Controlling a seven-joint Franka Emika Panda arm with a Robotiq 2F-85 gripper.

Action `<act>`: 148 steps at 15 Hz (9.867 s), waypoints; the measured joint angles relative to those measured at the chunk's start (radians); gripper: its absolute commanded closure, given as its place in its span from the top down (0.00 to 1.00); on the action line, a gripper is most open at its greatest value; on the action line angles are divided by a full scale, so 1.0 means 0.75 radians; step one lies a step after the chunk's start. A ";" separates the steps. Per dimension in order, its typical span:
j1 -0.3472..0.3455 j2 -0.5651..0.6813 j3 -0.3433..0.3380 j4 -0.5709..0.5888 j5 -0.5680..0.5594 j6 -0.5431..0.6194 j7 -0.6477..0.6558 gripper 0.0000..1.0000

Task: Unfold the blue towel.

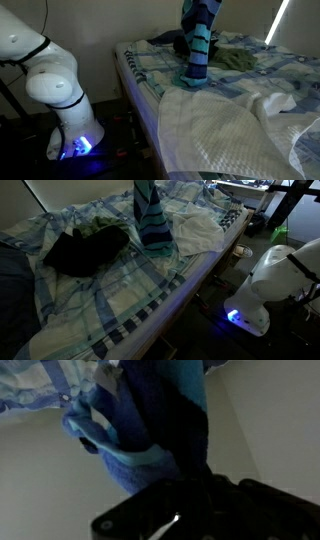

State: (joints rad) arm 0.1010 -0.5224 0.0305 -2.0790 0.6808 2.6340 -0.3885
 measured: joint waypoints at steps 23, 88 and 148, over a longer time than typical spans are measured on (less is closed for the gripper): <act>0.405 0.283 0.017 0.396 -0.400 0.302 -0.005 0.01; -0.276 0.110 -0.156 -0.508 -0.366 0.430 1.257 1.00; -0.462 0.209 0.287 -0.561 -0.884 0.218 1.796 1.00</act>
State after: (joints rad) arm -0.2454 -0.3659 0.2457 -2.4995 0.0175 2.7974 0.9586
